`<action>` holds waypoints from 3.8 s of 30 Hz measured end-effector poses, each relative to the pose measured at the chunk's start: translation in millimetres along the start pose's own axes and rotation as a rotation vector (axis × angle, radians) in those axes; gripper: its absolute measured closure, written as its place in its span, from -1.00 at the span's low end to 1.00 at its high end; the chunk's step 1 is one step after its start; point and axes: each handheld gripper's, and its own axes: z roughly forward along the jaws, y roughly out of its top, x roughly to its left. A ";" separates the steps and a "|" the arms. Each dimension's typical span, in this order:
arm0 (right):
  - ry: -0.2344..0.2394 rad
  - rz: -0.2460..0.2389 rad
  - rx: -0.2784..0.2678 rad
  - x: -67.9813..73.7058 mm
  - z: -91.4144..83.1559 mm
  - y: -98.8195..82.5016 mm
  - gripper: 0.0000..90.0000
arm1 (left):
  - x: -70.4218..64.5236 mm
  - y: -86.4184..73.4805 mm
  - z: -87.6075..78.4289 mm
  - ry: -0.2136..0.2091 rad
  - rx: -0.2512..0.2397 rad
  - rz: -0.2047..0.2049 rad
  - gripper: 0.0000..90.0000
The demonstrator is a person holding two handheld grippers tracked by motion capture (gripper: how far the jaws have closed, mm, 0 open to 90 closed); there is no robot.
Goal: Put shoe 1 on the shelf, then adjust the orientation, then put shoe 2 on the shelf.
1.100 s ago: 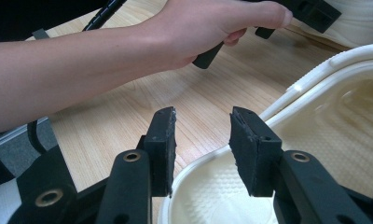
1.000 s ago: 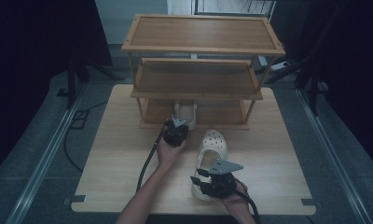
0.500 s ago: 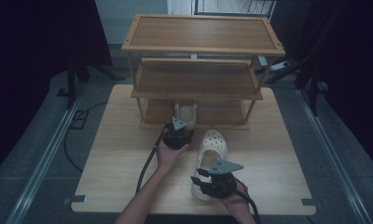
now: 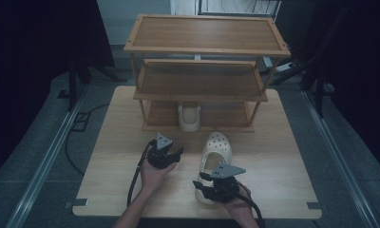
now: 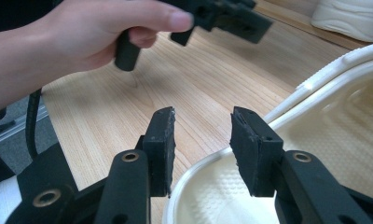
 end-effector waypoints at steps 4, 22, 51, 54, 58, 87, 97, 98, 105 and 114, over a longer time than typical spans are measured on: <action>0.002 -0.007 -0.007 1.0 0.1 0.4 0.34 | 2.5 -10.7 -12.1 -0.021 0.001 0.004 0.00; 0.023 -0.093 0.027 3.2 11.5 8.9 0.87 | 19.3 -28.9 -46.3 -0.026 -0.019 -0.017 -0.04; 0.056 -0.015 0.096 -14.1 0.1 -14.8 0.87 | 24.7 -30.4 -53.4 -0.042 -0.070 -0.077 -0.03; 0.065 0.004 0.098 -16.7 -4.6 -17.4 0.88 | 26.3 -30.3 -55.2 -0.039 -0.072 -0.081 -0.03; 0.058 0.011 0.103 -17.8 -10.6 -20.3 0.90 | 29.0 -30.0 -57.2 -0.037 -0.077 -0.092 -0.03; -0.043 0.003 0.046 -33.1 -58.7 -15.0 0.67 | 23.4 -33.5 -46.7 -0.046 -0.029 -0.073 -0.03; -0.185 0.076 -0.057 -54.7 -78.7 -9.8 0.27 | 25.9 -33.3 -47.8 -0.046 -0.034 -0.078 -0.04; -0.191 0.078 -0.062 -56.6 -78.9 -8.4 0.26 | 26.1 -33.4 -47.8 -0.047 -0.034 -0.079 -0.04; -0.234 0.079 -0.052 -67.2 -74.4 -2.4 0.20 | 25.6 -32.8 -48.1 -0.054 -0.036 -0.083 -0.04; -0.267 0.104 -0.052 -81.9 -79.1 -4.9 0.18 | 24.4 -31.7 -47.5 -0.065 -0.036 -0.073 -0.04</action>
